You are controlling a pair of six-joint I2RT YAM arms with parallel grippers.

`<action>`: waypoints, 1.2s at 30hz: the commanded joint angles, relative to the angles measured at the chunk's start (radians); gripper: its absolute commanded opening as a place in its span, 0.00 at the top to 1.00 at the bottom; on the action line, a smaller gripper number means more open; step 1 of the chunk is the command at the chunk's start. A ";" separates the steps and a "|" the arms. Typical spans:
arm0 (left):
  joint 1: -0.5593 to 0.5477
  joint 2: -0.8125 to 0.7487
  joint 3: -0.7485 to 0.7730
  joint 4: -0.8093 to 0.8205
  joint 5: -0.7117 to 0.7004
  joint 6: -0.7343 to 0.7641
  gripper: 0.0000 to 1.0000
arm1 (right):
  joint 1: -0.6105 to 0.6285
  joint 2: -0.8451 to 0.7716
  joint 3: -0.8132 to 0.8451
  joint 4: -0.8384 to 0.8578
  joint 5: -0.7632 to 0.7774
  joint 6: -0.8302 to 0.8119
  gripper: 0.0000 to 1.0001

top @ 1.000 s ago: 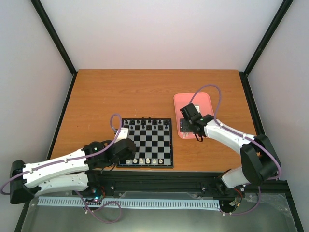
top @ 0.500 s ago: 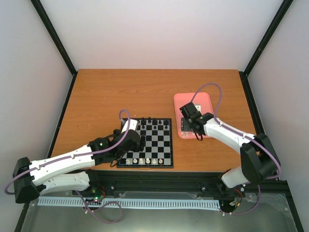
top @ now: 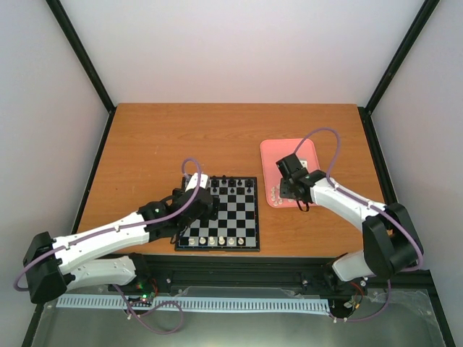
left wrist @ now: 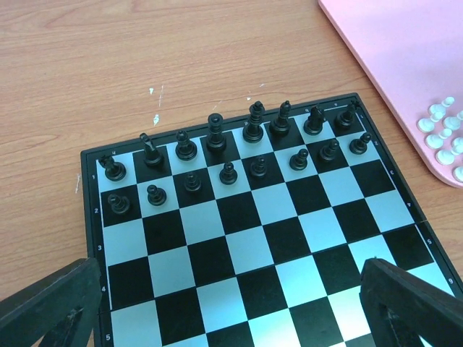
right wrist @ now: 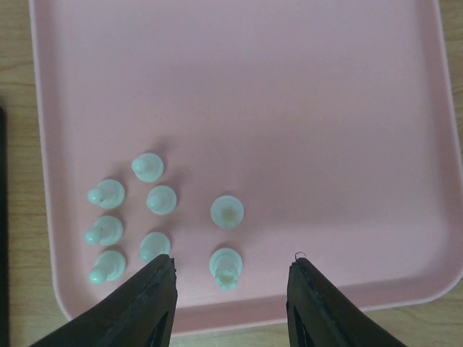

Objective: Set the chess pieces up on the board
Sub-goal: Pick up the chess piece from the storage box.

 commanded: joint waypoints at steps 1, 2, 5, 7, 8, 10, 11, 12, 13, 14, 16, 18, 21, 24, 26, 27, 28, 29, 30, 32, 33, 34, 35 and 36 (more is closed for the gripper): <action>0.006 -0.033 0.036 -0.034 0.007 0.019 0.00 | -0.021 0.016 -0.033 0.034 -0.034 0.003 0.50; 0.006 -0.034 0.032 -0.037 0.007 0.019 0.00 | -0.026 0.024 -0.039 0.049 -0.054 0.001 0.50; 0.006 -0.031 0.022 -0.042 0.002 0.017 0.00 | -0.029 0.046 -0.047 0.067 -0.078 0.002 0.50; 0.006 -0.028 0.018 -0.041 0.004 0.020 0.00 | -0.031 0.057 -0.043 0.073 -0.077 0.001 0.54; 0.007 -0.025 0.018 -0.040 0.004 0.022 0.00 | -0.033 0.062 -0.043 0.074 -0.078 0.000 0.55; 0.007 -0.018 0.018 -0.038 0.007 0.026 0.00 | -0.037 0.073 -0.042 0.077 -0.079 0.000 0.56; 0.006 -0.015 0.018 -0.039 0.008 0.026 0.00 | -0.040 0.078 -0.043 0.079 -0.079 0.002 0.56; 0.006 -0.014 0.018 -0.040 0.007 0.028 0.00 | -0.044 0.082 -0.046 0.081 -0.079 0.002 0.57; 0.006 -0.011 0.017 -0.040 0.007 0.029 0.00 | -0.045 0.084 -0.049 0.084 -0.082 0.004 0.59; 0.006 -0.012 0.016 -0.040 0.006 0.029 0.00 | -0.046 0.086 -0.053 0.085 -0.084 0.004 0.60; 0.006 -0.013 0.014 -0.038 0.006 0.028 0.00 | -0.048 0.092 -0.056 0.083 -0.079 0.006 0.60; 0.006 -0.013 0.013 -0.038 0.005 0.029 0.00 | -0.049 0.095 -0.060 0.081 -0.067 0.009 0.60; 0.006 -0.012 0.010 -0.036 0.005 0.031 0.00 | -0.055 0.094 -0.069 0.088 -0.063 0.007 0.60; 0.006 -0.008 0.010 -0.029 0.007 0.033 0.00 | -0.060 0.102 -0.071 0.094 -0.069 0.004 0.63; 0.006 -0.002 0.011 -0.030 0.007 0.034 0.00 | -0.063 0.108 -0.069 0.101 -0.069 -0.004 0.65; 0.006 0.000 0.011 -0.028 0.007 0.034 0.00 | -0.064 0.111 -0.070 0.103 -0.071 -0.008 0.66; 0.006 0.002 0.010 -0.028 0.006 0.035 0.00 | -0.066 0.115 -0.067 0.105 -0.070 -0.012 0.66; 0.006 0.004 0.010 -0.026 0.006 0.035 0.00 | -0.066 0.121 -0.066 0.106 -0.072 -0.015 0.66; 0.007 0.005 0.009 -0.024 0.005 0.036 0.00 | -0.066 0.126 -0.063 0.108 -0.074 -0.018 0.68; 0.006 0.011 0.009 -0.023 0.005 0.036 0.00 | -0.068 0.135 -0.056 0.108 -0.076 -0.020 0.70; 0.006 0.013 0.009 -0.023 0.005 0.035 0.00 | -0.069 0.139 -0.055 0.109 -0.076 -0.022 0.72; 0.006 0.018 0.010 -0.023 0.003 0.035 0.00 | -0.069 0.141 -0.053 0.109 -0.075 -0.025 0.74; 0.007 0.021 0.010 -0.023 0.002 0.036 0.00 | -0.069 0.143 -0.052 0.109 -0.072 -0.025 0.77; 0.007 0.022 0.010 -0.024 0.001 0.035 0.00 | -0.069 0.143 -0.050 0.110 -0.068 -0.024 0.81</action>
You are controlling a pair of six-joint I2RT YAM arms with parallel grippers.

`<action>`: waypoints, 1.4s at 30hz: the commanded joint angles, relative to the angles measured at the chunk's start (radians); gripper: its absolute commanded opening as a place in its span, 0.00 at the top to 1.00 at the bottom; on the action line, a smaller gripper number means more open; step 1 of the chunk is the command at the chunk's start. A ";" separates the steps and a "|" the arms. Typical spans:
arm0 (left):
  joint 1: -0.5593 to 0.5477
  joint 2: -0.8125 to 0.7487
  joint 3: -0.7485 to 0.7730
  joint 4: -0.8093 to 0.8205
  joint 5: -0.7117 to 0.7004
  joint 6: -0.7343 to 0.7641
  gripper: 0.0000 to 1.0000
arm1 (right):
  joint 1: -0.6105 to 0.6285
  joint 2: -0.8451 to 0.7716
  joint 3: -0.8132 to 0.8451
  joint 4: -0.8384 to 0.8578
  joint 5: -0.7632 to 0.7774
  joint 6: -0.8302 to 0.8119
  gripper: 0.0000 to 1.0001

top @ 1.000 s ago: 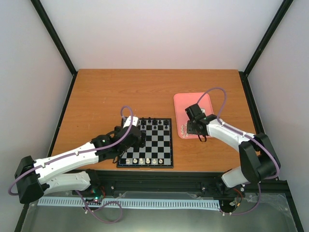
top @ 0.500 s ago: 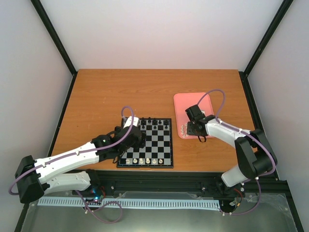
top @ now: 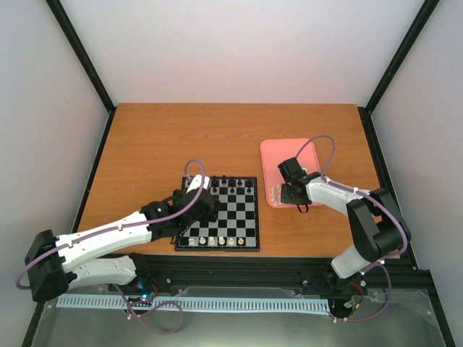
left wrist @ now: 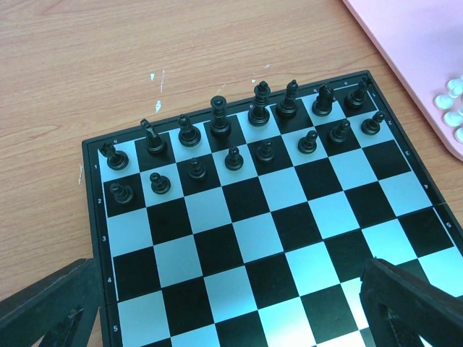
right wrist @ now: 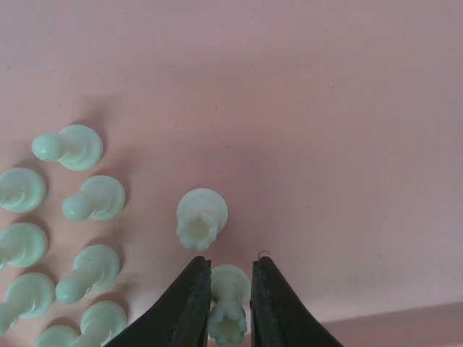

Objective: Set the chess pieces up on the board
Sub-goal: Pick up the chess piece from the storage box, then place the chess piece on the chessboard.

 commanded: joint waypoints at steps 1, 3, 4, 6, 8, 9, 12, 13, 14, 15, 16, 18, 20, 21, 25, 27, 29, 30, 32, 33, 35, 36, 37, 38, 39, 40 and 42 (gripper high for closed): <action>0.006 0.012 0.011 0.004 -0.005 0.018 0.00 | -0.006 0.013 0.013 0.018 0.017 -0.004 0.84; 0.006 0.015 0.013 0.005 -0.007 0.020 0.00 | -0.006 0.012 0.017 0.014 0.020 -0.006 0.89; 0.007 0.017 0.012 0.005 -0.007 0.019 0.00 | -0.006 0.012 0.020 0.011 0.021 -0.007 0.90; 0.006 0.018 0.013 0.003 -0.008 0.020 0.00 | -0.006 0.002 0.024 0.002 0.031 -0.007 0.92; 0.006 0.017 0.013 0.000 -0.008 0.019 0.00 | -0.006 -0.022 0.028 -0.014 0.028 -0.006 0.93; 0.007 0.017 0.012 -0.002 -0.007 0.019 0.00 | -0.006 -0.040 0.031 -0.022 0.026 -0.007 0.93; 0.007 0.015 0.012 -0.004 -0.011 0.019 0.00 | -0.003 -0.107 0.049 -0.071 0.021 -0.012 0.93; 0.006 0.016 0.013 -0.005 -0.014 0.017 0.00 | -0.002 -0.130 0.057 -0.089 0.019 -0.016 0.93; 0.006 0.016 0.012 -0.006 -0.013 0.017 0.00 | 0.002 -0.159 0.068 -0.110 0.017 -0.022 0.93; 0.006 0.017 0.011 -0.006 -0.013 0.016 0.00 | 0.007 -0.179 0.078 -0.130 0.016 -0.028 0.93; 0.006 0.018 0.012 -0.005 -0.013 0.016 0.00 | 0.017 -0.194 0.091 -0.154 0.013 -0.034 0.93; 0.007 0.021 0.013 -0.006 -0.011 0.015 0.00 | 0.048 -0.220 0.121 -0.209 0.002 -0.043 0.93; 0.007 0.022 0.014 -0.011 -0.012 0.014 0.00 | 0.099 -0.247 0.143 -0.258 0.004 -0.046 0.93; 0.006 0.023 0.014 -0.011 -0.016 0.012 0.00 | 0.129 -0.263 0.147 -0.275 -0.006 -0.046 0.93; 0.006 0.028 0.014 -0.021 -0.026 0.007 0.00 | 0.272 -0.308 0.134 -0.307 -0.058 -0.021 0.94; 0.007 0.033 0.016 -0.023 -0.025 0.007 0.00 | 0.358 -0.318 0.124 -0.309 -0.071 -0.003 0.94; 0.008 0.036 0.019 -0.026 -0.025 0.007 0.00 | 0.443 -0.314 0.121 -0.306 -0.085 0.009 0.94; 0.008 0.037 0.020 -0.029 -0.025 0.006 0.00 | 0.493 -0.307 0.121 -0.309 -0.082 0.016 0.94; 0.007 0.035 0.022 -0.031 -0.024 0.004 0.00 | 0.549 -0.289 0.117 -0.319 -0.075 0.032 0.94; 0.008 0.032 0.021 -0.032 -0.025 0.004 0.00 | 0.571 -0.280 0.109 -0.318 -0.080 0.041 0.94; 0.008 0.022 0.018 -0.035 -0.029 0.003 0.00 | 0.612 -0.268 0.090 -0.299 -0.100 0.060 0.94; 0.007 0.016 0.015 -0.038 -0.034 0.002 0.00 | 0.629 -0.264 0.083 -0.291 -0.107 0.073 0.94; 0.007 0.011 0.013 -0.040 -0.038 0.002 0.00 | 0.649 -0.262 0.073 -0.286 -0.109 0.085 0.94; 0.007 0.006 0.012 -0.043 -0.044 0.001 0.00 | 0.668 -0.262 0.064 -0.279 -0.109 0.099 0.94; 0.007 0.004 0.013 -0.046 -0.049 0.000 0.00 | 0.685 -0.261 0.054 -0.270 -0.114 0.111 0.94; 0.007 0.002 0.013 -0.048 -0.051 0.000 0.00 | 0.701 -0.259 0.042 -0.256 -0.119 0.125 0.94; 0.007 0.000 0.013 -0.049 -0.051 0.000 0.00 | 0.732 -0.248 0.030 -0.235 -0.125 0.141 0.94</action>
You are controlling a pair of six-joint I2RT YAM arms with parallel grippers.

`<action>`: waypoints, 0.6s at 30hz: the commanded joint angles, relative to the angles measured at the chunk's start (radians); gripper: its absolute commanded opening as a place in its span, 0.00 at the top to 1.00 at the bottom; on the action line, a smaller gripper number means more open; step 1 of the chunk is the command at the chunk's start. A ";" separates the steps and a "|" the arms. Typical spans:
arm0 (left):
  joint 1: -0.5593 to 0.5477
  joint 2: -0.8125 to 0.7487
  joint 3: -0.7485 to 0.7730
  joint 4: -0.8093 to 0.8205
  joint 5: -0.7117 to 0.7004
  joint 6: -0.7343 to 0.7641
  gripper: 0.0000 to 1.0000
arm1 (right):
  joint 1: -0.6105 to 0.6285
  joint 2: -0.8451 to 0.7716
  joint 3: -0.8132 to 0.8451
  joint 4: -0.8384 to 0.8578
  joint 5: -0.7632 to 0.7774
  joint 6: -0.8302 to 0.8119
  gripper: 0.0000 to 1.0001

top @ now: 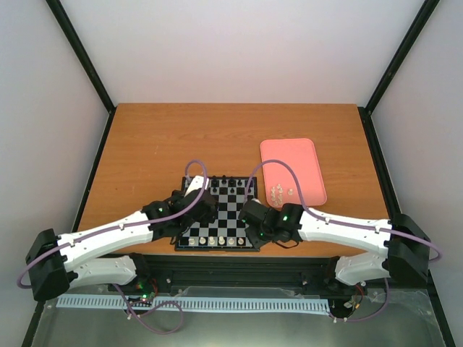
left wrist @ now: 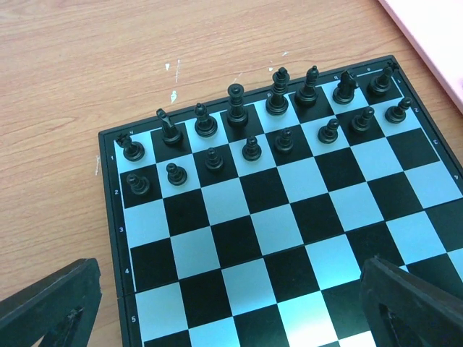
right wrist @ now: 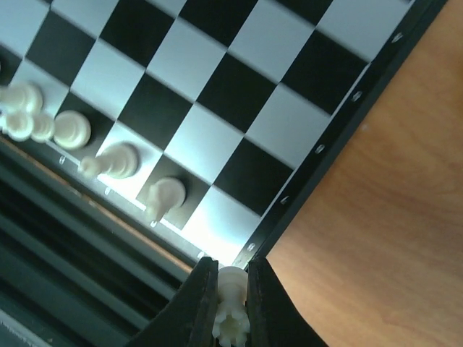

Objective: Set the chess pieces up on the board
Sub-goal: Place the chess piece on the chessboard.

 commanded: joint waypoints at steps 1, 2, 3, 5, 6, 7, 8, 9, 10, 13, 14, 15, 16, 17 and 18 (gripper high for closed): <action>0.006 -0.020 0.014 -0.016 -0.027 0.001 0.00 | 0.070 0.026 -0.028 0.044 -0.012 0.071 0.94; 0.007 -0.020 0.014 -0.015 -0.025 0.000 0.00 | 0.084 0.040 -0.025 0.045 0.000 0.075 0.94; 0.007 -0.019 0.013 -0.013 -0.023 -0.001 0.00 | 0.095 0.060 -0.022 0.044 0.007 0.078 0.94; 0.006 -0.017 0.009 -0.012 -0.021 -0.001 0.00 | 0.107 0.093 -0.017 0.042 0.018 0.079 0.94; 0.007 -0.016 0.008 -0.011 -0.022 -0.003 0.00 | 0.109 0.109 -0.015 0.042 0.024 0.081 0.94; 0.006 -0.016 0.007 -0.012 -0.019 -0.002 0.00 | 0.110 0.123 -0.014 0.040 0.027 0.083 0.94; 0.006 -0.019 0.006 -0.011 -0.020 -0.004 0.00 | 0.111 0.135 -0.011 0.038 0.028 0.083 0.94; 0.006 -0.021 0.005 -0.011 -0.021 -0.004 0.00 | 0.111 0.143 -0.010 0.037 0.029 0.084 0.94; 0.007 -0.024 0.003 -0.011 -0.021 -0.004 0.00 | 0.111 0.148 -0.011 0.035 0.032 0.085 0.94; 0.006 -0.032 0.000 -0.011 -0.025 -0.003 0.00 | 0.111 0.153 -0.008 0.031 0.046 0.085 0.94; 0.007 -0.032 0.001 -0.011 -0.025 -0.001 0.00 | 0.111 0.155 -0.008 0.034 0.046 0.083 0.94; 0.006 -0.030 0.001 -0.009 -0.025 0.000 0.00 | 0.111 0.159 -0.006 0.039 0.045 0.080 0.94; 0.006 -0.028 0.002 -0.009 -0.026 0.000 0.00 | 0.111 0.166 -0.003 0.042 0.045 0.078 0.94; 0.006 -0.025 0.002 -0.008 -0.025 0.001 0.00 | 0.112 0.174 0.003 0.042 0.050 0.076 0.94; 0.006 -0.022 0.003 -0.008 -0.025 -0.001 0.00 | 0.111 0.182 0.008 0.037 0.058 0.074 0.94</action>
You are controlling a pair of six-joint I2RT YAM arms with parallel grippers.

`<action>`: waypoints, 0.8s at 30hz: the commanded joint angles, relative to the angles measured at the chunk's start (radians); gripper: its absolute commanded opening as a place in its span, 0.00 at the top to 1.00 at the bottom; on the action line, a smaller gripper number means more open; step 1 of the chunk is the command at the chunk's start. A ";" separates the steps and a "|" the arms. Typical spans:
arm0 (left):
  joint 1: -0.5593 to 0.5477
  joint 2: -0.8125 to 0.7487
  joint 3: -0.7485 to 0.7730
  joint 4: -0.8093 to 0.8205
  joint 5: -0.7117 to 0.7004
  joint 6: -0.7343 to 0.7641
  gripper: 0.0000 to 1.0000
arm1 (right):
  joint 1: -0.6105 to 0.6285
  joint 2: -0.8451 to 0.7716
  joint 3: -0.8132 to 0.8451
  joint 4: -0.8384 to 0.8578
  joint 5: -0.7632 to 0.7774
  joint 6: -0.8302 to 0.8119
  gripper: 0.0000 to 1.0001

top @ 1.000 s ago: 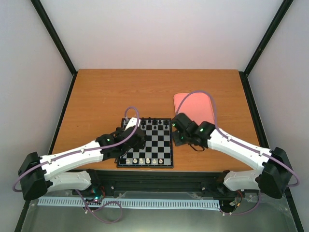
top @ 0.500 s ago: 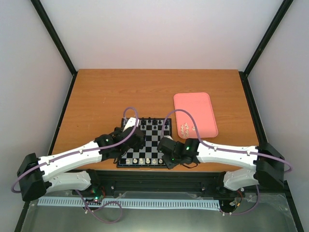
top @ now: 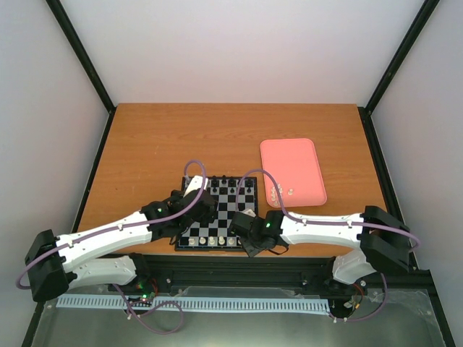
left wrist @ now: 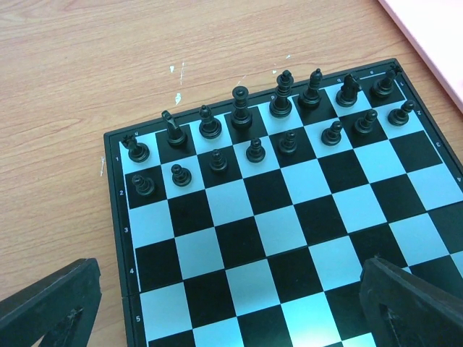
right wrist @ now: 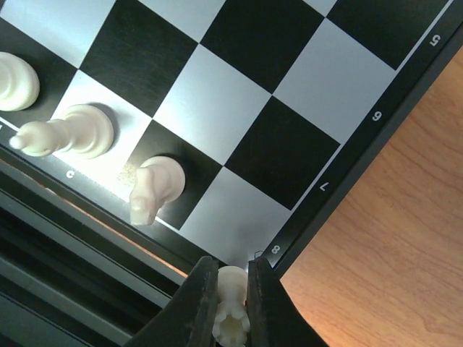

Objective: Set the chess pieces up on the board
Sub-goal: Place the chess piece on the chessboard.

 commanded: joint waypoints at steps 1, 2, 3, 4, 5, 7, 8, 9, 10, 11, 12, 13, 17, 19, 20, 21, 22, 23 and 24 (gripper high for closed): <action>0.006 -0.007 0.004 -0.002 -0.015 0.000 0.00 | 0.010 0.036 0.034 0.001 0.050 0.006 0.94; 0.006 -0.008 0.004 -0.002 -0.015 0.001 0.00 | 0.009 0.042 0.038 -0.006 0.071 0.008 0.94; 0.006 -0.007 0.002 -0.002 -0.015 -0.001 0.00 | 0.009 0.047 0.042 -0.007 0.079 0.007 0.93; 0.006 -0.009 0.001 -0.002 -0.016 -0.001 0.00 | 0.009 0.051 0.043 -0.003 0.080 0.005 0.93; 0.007 -0.011 -0.001 -0.001 -0.016 -0.001 0.00 | 0.009 0.054 0.045 0.002 0.083 0.003 0.93; 0.007 -0.010 -0.001 -0.001 -0.015 0.001 0.00 | 0.007 0.056 0.048 0.016 0.089 0.004 0.93; 0.006 -0.008 -0.001 0.000 -0.015 0.001 0.00 | 0.008 0.057 0.047 0.021 0.093 0.002 0.93; 0.007 -0.007 -0.001 0.000 -0.014 0.002 0.00 | 0.005 0.057 0.047 0.023 0.096 0.002 0.93; 0.007 -0.005 -0.002 0.000 -0.014 0.002 0.00 | 0.004 0.056 0.047 0.023 0.100 0.004 0.93; 0.006 -0.002 -0.001 0.000 -0.015 0.002 0.00 | 0.002 0.053 0.044 0.027 0.099 0.005 0.93; 0.007 0.001 0.000 -0.001 -0.016 0.002 0.00 | 0.002 0.049 0.039 0.034 0.094 0.005 0.93; 0.007 0.003 0.000 0.000 -0.015 0.002 0.00 | 0.001 0.045 0.036 0.044 0.088 0.005 0.93; 0.007 0.009 0.003 0.001 -0.014 0.002 0.00 | 0.001 0.034 0.023 0.075 0.061 0.004 0.93; 0.007 0.010 0.002 0.001 -0.013 0.002 0.00 | 0.001 0.030 0.015 0.086 0.056 0.004 0.93; 0.006 0.010 0.001 0.000 -0.014 0.001 0.00 | 0.000 0.031 0.013 0.089 0.055 0.002 0.93; 0.006 0.011 0.001 0.000 -0.013 0.001 0.00 | 0.000 0.033 0.011 0.091 0.054 0.002 0.93; 0.006 0.013 0.000 0.001 -0.012 0.000 0.00 | -0.001 0.035 0.008 0.093 0.053 0.002 0.93; 0.006 0.015 0.000 0.001 -0.012 -0.001 0.00 | -0.001 0.037 0.004 0.096 0.052 0.002 0.92; 0.006 0.016 0.000 0.000 -0.012 -0.001 0.00 | -0.001 0.040 0.000 0.100 0.052 0.003 0.92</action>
